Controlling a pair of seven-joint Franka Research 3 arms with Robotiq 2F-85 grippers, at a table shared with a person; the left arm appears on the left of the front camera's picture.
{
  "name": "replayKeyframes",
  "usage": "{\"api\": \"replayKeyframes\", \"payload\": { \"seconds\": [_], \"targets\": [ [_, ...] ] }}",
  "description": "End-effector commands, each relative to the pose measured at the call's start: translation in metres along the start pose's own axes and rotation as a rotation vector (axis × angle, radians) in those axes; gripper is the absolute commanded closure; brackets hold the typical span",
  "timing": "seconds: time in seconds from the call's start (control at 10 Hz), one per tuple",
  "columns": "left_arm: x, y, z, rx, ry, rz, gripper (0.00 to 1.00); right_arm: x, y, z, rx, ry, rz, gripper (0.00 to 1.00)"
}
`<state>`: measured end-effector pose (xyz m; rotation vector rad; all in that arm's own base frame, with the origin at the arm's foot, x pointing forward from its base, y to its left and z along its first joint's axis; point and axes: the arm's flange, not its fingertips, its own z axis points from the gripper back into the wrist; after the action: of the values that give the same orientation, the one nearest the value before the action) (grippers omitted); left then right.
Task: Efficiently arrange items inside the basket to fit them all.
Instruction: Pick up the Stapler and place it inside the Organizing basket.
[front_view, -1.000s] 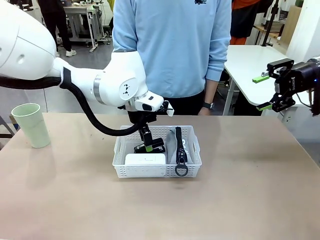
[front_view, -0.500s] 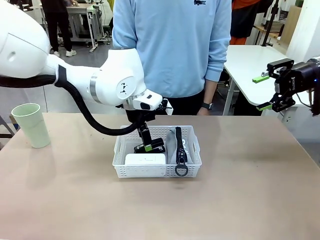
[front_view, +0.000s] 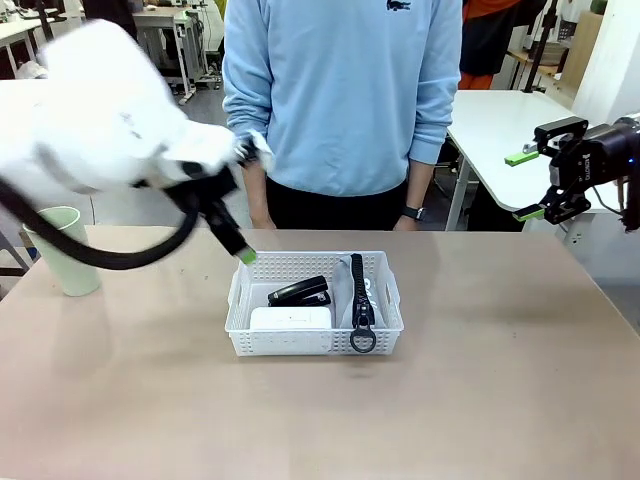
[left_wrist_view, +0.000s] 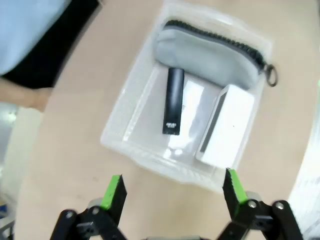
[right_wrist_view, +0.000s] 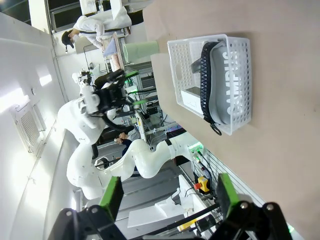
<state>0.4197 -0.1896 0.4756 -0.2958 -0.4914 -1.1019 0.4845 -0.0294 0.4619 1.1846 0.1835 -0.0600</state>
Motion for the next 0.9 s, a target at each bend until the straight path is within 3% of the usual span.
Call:
{"api": "replayKeyframes", "payload": {
  "seconds": [0.0,0.2,0.4,0.5,0.8],
  "targets": [
    [-0.064,0.021,0.051,-0.084,-0.095,0.085,0.00,-0.001,0.002,0.001,-0.011,0.007,0.005,0.00],
    [-0.140,0.064,0.088,-0.213,-0.186,0.317,0.00,-0.001,0.002,0.001,-0.011,0.007,0.005,0.00],
    [-0.225,0.089,0.113,-0.470,-0.277,0.321,0.00,-0.001,0.002,0.001,-0.011,0.007,0.005,0.00],
    [-0.272,0.095,0.124,-0.519,-0.356,0.394,0.00,-0.001,0.002,0.001,-0.011,0.007,0.005,0.00],
    [-0.369,0.087,0.131,-0.630,-0.545,0.443,0.00,-0.001,0.002,0.001,-0.011,0.007,0.005,0.00]
  ]
}}
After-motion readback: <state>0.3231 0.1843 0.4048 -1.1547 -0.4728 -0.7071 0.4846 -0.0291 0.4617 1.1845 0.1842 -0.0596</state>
